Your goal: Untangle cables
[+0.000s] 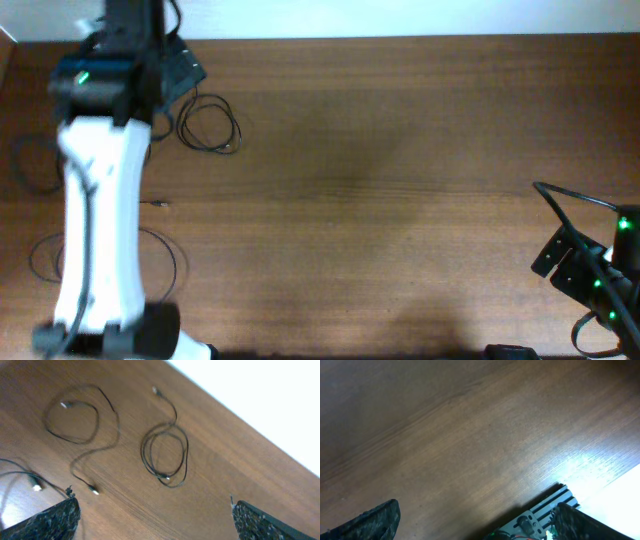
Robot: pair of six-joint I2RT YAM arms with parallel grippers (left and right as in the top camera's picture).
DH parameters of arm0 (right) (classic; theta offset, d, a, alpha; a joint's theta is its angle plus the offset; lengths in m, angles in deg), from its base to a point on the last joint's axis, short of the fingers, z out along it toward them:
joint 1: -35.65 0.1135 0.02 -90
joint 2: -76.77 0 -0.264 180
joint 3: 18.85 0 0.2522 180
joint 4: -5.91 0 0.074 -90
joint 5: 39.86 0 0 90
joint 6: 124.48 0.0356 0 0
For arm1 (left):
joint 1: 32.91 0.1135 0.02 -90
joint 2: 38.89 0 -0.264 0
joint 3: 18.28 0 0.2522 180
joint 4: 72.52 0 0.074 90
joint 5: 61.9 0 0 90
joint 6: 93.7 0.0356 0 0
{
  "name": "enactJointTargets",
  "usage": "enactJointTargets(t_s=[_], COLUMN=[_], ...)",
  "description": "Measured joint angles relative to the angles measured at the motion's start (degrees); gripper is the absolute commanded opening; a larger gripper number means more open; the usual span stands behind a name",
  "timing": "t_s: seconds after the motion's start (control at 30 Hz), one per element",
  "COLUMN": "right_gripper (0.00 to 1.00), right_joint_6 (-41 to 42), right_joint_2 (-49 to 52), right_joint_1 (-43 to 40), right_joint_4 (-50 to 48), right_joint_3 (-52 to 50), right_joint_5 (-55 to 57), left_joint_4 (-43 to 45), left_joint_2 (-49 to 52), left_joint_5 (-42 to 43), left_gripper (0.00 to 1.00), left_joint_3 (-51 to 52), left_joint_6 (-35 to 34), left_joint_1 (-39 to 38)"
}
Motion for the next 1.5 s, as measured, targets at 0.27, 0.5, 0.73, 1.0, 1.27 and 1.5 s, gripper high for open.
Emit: enactJointTargets(t_s=[0.27, 0.5, 0.73, 1.0, 1.27, 1.5], right_gripper=[0.98, 0.98, 0.98, 0.98, 0.98, 0.98], right_joint_6=[0.02, 0.02, 0.02, -0.02, 0.02, 0.0], right_joint_2=[0.0, 0.15, 0.15, 0.11, 0.15, 0.15], right_joint_1=[0.0, 0.0, 0.0, 0.0, 0.0, 0.0], right_joint_4=[-0.11, -0.02, -0.07, -0.07, -0.09, -0.04], right_joint_3=[0.11, 0.11, 0.11, 0.02, 0.02, 0.02], right_joint_5=[-0.02, 0.0, -0.02, 0.0, -0.02, -0.02], left_joint_4=[8.11, 14.34, 13.29, 32.48, 47.04, 64.63], left_joint_2=[-30.32, -56.54, -56.78, -83.56, -97.81, -98.2], left_joint_5=[-9.44, -11.8, -10.4, 2.23, 14.47, 20.61], left_gripper=[0.99, 0.99, 0.99, 0.99, 0.99, 0.99], left_joint_3=[28.41, 62.45, 62.58, 81.22, 94.51, 103.73], left_joint_6=[-0.39, -0.79, -0.79, 7.37, 25.16, 33.55], left_joint_1=[0.15, 0.2, 0.2, 0.33, 0.48, 4.66])
